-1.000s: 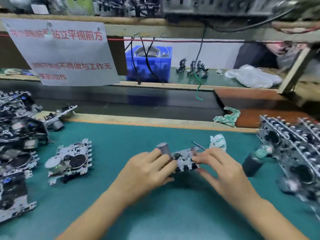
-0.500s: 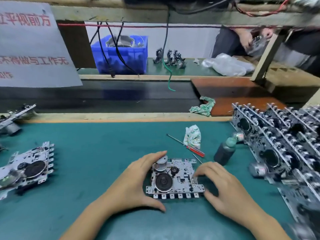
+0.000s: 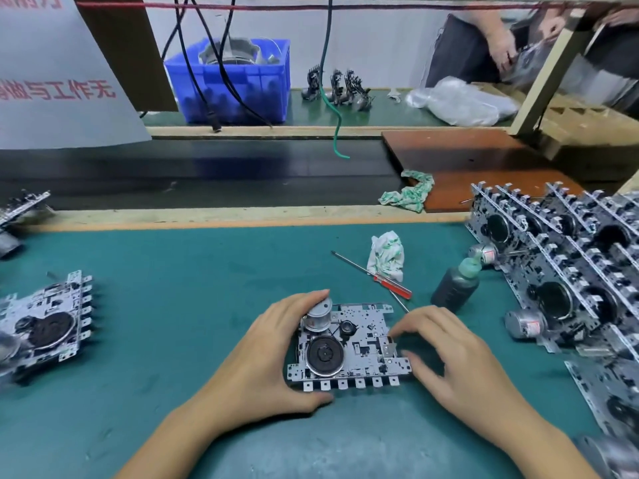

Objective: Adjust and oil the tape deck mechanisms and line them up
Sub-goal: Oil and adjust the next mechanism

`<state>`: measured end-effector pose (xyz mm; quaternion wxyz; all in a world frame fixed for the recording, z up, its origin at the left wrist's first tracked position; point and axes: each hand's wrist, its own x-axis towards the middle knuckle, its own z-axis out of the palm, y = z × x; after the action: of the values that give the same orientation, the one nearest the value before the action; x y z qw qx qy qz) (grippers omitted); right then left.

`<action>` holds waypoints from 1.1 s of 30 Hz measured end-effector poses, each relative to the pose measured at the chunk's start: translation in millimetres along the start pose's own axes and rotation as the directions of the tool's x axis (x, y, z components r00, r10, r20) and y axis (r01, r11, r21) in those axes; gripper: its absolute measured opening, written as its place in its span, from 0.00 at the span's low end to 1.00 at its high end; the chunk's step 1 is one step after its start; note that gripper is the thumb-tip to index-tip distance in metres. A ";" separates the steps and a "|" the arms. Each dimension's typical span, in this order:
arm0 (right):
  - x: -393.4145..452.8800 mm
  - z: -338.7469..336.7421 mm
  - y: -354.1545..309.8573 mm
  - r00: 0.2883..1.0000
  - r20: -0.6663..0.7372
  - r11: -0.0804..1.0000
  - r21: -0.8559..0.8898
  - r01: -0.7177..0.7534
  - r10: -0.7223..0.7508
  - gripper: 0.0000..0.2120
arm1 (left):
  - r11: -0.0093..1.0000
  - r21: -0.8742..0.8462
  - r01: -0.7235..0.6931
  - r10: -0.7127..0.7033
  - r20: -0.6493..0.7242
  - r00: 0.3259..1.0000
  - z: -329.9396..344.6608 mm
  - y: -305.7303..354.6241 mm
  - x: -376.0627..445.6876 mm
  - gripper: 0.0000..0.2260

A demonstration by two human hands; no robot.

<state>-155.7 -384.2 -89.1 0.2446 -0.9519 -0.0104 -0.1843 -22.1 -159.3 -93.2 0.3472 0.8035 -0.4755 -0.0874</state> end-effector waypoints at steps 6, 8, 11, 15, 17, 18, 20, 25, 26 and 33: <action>0.5 -0.1 0.3 0.995 -0.096 1.000 -0.008 -0.015 0.014 0.09 | 1.000 0.018 -0.007 0.008 -0.035 0.999 0.3 0.8 0.8 0.45; 1.0 -0.1 0.9 0.983 -0.178 0.999 0.010 -0.045 0.046 0.08 | 1.000 0.018 -0.013 0.013 -0.023 1.000 0.3 0.3 -0.3 0.46; 1.4 -1.5 2.0 0.961 -0.251 0.993 0.046 -0.109 0.117 0.08 | 1.000 0.013 -0.013 0.014 -0.034 0.999 0.3 1.9 -0.2 0.44; 1.7 -1.8 -3.5 0.961 -0.240 0.989 0.081 -0.122 0.138 0.08 | 0.999 -0.032 0.001 -0.002 -0.019 1.000 1.9 0.7 -1.0 0.45; 3.2 -2.2 -9.0 0.963 -0.214 0.982 0.133 -0.135 0.162 0.08 | 0.998 -0.060 0.002 -0.002 0.005 1.000 1.5 -0.6 -1.3 0.48; 4.6 -3.8 -12.1 0.967 -0.182 0.974 0.170 -0.148 0.179 0.08 | 0.997 -0.074 0.003 -0.002 0.011 1.000 1.0 -1.1 -1.2 0.48; 9.5 -9.0 -17.6 0.980 -0.055 0.962 0.211 -0.175 0.190 0.14 | 0.995 -0.096 0.002 -0.001 0.006 1.000 -0.6 -2.1 -1.6 0.47; 29.6 -15.4 -26.1 0.927 0.371 0.992 -0.121 -0.019 0.063 0.50 | 0.996 -0.084 -0.010 0.011 0.014 1.000 -1.7 -1.3 -2.5 0.48; 34.1 -14.2 -27.9 0.908 0.417 0.980 -0.197 0.037 0.050 0.54 | 0.996 -0.089 -0.009 0.011 0.018 1.000 -2.2 -0.8 -2.8 0.48; 50.8 -5.6 -37.4 0.848 0.527 0.905 -0.387 0.178 0.059 0.61 | 0.991 -0.129 -0.020 0.025 0.040 0.999 -2.1 0.6 -6.1 0.50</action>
<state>-114.4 -357.5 -49.2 0.0151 -0.9946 -0.0672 0.0780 -24.8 -153.5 -92.4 0.3894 0.7721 -0.4849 -0.1308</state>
